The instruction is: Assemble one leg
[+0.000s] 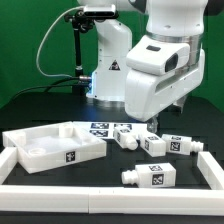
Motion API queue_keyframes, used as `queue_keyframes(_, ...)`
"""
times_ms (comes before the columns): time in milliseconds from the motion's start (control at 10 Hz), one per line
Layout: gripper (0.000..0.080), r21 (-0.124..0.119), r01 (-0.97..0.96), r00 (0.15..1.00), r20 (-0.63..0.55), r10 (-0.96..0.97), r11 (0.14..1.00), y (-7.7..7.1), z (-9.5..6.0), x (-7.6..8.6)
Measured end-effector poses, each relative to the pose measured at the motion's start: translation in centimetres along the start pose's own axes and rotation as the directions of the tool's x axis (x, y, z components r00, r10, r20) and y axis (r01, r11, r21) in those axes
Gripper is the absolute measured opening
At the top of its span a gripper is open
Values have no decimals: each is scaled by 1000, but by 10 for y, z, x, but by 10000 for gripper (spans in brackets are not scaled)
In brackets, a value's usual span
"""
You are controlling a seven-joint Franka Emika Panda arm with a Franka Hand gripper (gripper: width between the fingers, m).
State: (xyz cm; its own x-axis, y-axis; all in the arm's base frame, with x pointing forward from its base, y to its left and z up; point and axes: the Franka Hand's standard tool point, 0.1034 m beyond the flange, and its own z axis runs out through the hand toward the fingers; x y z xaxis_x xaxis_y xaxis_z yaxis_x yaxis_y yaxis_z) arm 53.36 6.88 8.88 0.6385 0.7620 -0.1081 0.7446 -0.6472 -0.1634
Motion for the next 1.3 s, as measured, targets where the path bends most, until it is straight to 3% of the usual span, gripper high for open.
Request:
queue_keyframes(600,650,5,12,1000,7,-12,1000,1,4,-4)
queue_keyframes(700,650,-17,44,999,-13,-45,999,12,16,-11)
queue_keyframes(800,650,-20,35,999,-15,-35,999,18,28,-15)
queue_keyframes(1000,650,-46,24,998,-48,-26,999,30,57,-10)
queue_keyframes(1100,650,-35,34,999,-40,-35,999,36,58,-8)
queue_keyframes(1200,650,-35,38,998,-41,-40,999,42,49,-2)
queue_keyframes(1300,650,-39,37,998,-44,-39,999,42,51,-2)
